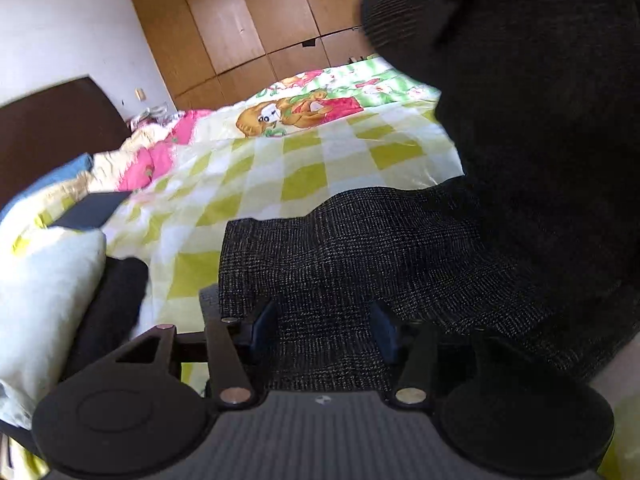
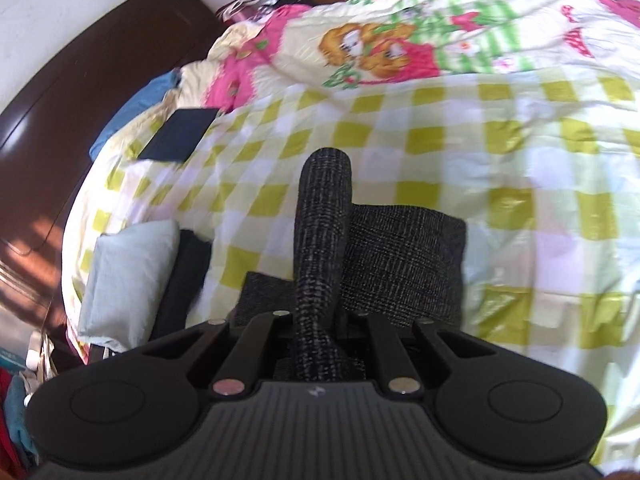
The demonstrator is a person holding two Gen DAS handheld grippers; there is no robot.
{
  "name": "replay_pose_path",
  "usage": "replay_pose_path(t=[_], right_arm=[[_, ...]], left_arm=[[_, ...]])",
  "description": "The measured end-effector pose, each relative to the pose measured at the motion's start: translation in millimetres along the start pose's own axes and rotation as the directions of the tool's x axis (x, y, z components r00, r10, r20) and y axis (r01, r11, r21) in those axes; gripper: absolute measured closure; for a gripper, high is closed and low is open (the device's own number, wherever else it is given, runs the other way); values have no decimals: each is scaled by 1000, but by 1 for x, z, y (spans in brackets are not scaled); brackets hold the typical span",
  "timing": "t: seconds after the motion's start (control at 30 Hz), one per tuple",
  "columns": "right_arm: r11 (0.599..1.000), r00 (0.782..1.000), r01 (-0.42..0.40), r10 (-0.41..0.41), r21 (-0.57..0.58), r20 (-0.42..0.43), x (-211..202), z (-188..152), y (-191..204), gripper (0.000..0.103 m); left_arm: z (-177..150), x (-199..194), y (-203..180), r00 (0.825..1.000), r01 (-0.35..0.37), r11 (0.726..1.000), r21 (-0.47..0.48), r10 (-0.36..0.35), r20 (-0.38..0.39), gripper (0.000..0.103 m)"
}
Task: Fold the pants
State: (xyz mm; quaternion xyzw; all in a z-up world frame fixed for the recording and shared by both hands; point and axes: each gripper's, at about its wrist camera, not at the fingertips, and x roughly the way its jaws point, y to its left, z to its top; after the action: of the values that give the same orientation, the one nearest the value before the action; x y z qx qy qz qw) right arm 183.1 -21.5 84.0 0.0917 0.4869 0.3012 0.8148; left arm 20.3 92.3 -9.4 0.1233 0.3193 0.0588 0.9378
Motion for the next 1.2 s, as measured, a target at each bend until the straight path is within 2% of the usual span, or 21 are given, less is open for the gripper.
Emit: replay_pose_path(t=[0.2,0.3,0.5,0.63,0.8,0.93,1.03,1.2], right_arm=[[999,995,45,-47,-28,-91,64,-19,33,90],[997,990,73,-74,-13,-119,85,-26,36,81],[998,991,55,-54,4,-125,90,-23,47,64],[999,993,37,-39,-19,-115,93,-23,57,64],[999,989,-41,44,29,-138,98,-21,60,60],[1000,992,-5,3,-18,-128,97,-16,63,58],[1000,990,15,-18,-27,-138,99,-10,61,57],[991,988,39,-58,-129,-146,106,-5,75,53]], left_arm=[[-4,-5,21,997,80,991,-104,-79,15,37],[-5,-8,28,995,99,985,-142,-97,21,37],[-9,-15,43,987,157,963,-220,-150,47,37],[-11,-22,46,989,146,958,-245,-137,55,34],[-17,-36,54,990,136,946,-294,-121,69,33],[-23,-51,66,986,164,922,-350,-139,96,33],[-28,-63,75,986,164,909,-385,-134,102,27],[-34,-83,87,988,147,911,-385,-114,106,26]])
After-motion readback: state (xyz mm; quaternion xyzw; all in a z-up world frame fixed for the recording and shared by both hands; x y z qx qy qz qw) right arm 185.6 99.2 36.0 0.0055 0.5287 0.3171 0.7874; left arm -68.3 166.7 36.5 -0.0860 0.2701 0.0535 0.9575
